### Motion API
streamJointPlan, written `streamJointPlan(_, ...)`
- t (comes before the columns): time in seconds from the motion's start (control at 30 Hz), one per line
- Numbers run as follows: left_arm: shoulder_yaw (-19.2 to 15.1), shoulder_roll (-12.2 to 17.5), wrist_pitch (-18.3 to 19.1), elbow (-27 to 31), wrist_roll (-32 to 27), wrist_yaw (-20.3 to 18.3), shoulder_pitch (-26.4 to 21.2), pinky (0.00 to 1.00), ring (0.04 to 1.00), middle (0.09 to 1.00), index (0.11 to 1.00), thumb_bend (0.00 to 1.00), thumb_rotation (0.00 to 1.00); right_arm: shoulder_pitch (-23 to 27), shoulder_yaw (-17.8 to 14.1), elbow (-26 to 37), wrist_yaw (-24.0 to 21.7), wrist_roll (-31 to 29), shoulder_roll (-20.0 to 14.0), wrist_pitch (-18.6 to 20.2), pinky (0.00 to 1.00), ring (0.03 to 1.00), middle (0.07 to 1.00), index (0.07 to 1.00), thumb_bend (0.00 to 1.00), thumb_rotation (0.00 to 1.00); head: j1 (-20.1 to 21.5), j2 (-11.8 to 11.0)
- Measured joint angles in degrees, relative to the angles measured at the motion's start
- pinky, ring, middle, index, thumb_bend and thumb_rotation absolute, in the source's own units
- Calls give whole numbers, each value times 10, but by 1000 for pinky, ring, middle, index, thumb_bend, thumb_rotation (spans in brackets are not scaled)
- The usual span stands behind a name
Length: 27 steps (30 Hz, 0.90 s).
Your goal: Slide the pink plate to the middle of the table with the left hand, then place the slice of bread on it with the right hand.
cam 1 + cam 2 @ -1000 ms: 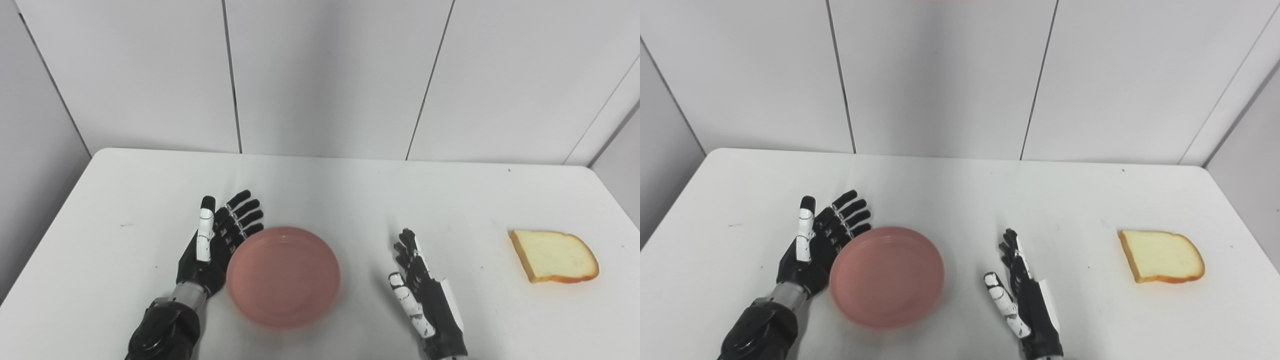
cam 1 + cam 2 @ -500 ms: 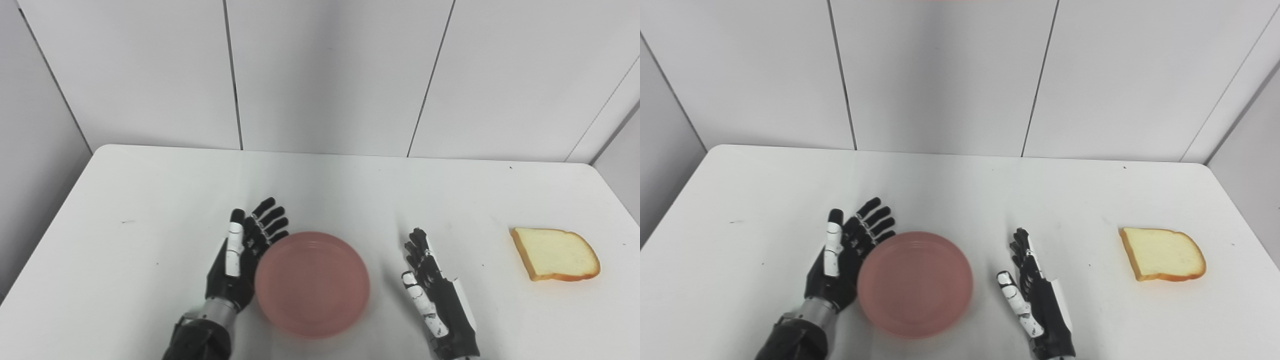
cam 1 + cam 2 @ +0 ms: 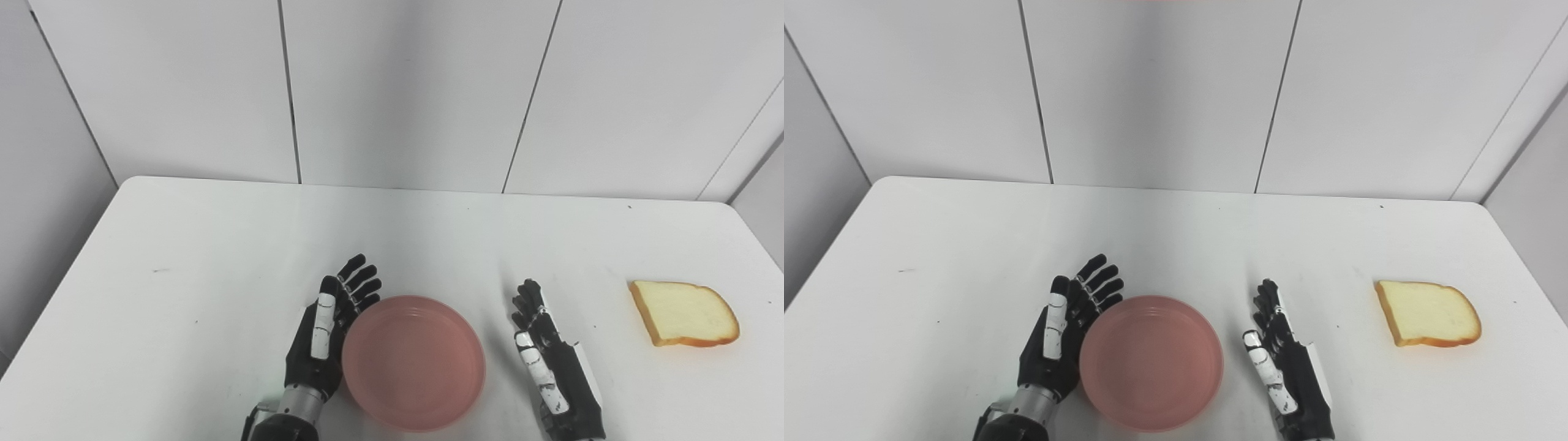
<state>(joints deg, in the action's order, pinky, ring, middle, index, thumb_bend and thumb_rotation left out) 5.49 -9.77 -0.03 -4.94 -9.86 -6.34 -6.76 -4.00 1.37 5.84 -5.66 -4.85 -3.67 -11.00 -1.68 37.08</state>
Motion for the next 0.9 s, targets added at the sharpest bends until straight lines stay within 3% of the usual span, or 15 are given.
streamJointPlan(0.1, 1, 0, -8, -4, 0, 0, 0, 948, 899, 906, 877, 802, 909, 1, -2, 8, 3, 0, 3, 13, 1000, 994, 1000, 1000, 670, 751, 4, 7)
streamJointPlan(0.3, 2, 0, -8, -3, 10, 0, 0, 994, 945, 937, 908, 755, 978, 12, -9, 17, 11, 1, 4, 22, 1000, 983, 991, 1000, 681, 761, 12, 16)
streamJointPlan(0.5, 5, 4, -5, 0, 24, 0, 0, 1000, 995, 983, 952, 739, 989, 30, -28, 55, 28, -2, 4, 63, 1000, 987, 989, 1000, 717, 730, 11, 22)
streamJointPlan(0.8, 11, 8, -4, 0, 39, 0, 0, 1000, 1000, 1000, 991, 702, 996, 61, -64, 73, 36, -16, -18, 71, 1000, 973, 980, 997, 759, 731, 26, 20)
streamJointPlan(0.9, 11, 9, 2, 3, 38, -1, 0, 1000, 1000, 1000, 999, 714, 993, 68, -70, 90, 34, -10, -44, 104, 957, 939, 952, 971, 698, 587, 35, 21)
